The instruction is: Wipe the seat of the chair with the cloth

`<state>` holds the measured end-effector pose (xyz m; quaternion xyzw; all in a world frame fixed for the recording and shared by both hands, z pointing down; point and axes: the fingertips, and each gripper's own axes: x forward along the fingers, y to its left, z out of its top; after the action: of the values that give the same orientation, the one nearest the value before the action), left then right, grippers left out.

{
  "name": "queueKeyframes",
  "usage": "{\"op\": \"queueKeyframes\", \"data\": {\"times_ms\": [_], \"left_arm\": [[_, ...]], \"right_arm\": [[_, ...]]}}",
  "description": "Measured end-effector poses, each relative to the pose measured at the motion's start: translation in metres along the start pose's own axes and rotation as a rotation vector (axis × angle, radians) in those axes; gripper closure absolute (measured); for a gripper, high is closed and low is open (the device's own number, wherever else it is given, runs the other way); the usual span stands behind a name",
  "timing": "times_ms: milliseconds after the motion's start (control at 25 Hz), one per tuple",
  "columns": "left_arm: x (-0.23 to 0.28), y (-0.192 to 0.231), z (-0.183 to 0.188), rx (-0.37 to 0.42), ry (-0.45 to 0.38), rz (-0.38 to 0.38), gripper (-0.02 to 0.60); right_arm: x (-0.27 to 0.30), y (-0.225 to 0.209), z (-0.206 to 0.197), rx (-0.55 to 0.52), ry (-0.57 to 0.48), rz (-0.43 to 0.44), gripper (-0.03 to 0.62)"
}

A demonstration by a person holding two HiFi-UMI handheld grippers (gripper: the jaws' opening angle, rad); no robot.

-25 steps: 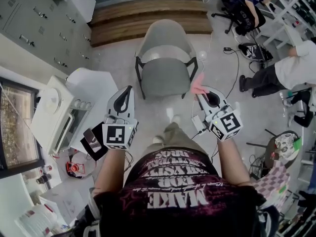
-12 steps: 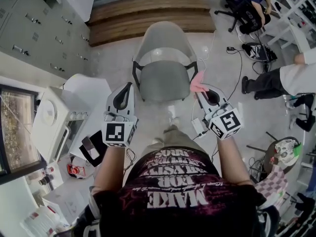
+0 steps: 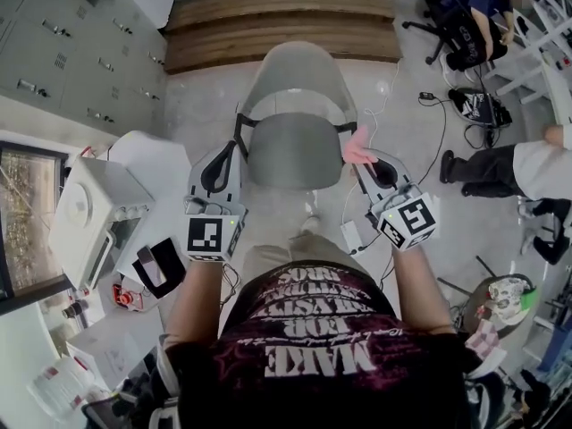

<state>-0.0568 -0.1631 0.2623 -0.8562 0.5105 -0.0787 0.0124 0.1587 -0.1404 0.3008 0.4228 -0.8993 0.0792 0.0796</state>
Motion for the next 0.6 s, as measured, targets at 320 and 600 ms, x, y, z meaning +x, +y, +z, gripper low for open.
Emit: {"op": "queueKeyframes", "data": {"times_ms": [320, 600], "left_arm": [[0.008, 0.014, -0.029, -0.012, 0.069, 0.093, 0.578], [0.017, 0.038, -0.055, -0.009, 0.102, 0.128, 0.578]], "right_arm": [[0.04, -0.026, -0.042, 0.024, 0.079, 0.084, 0.563], [0.096, -0.031, -0.103, 0.087, 0.145, 0.136, 0.563]]}}
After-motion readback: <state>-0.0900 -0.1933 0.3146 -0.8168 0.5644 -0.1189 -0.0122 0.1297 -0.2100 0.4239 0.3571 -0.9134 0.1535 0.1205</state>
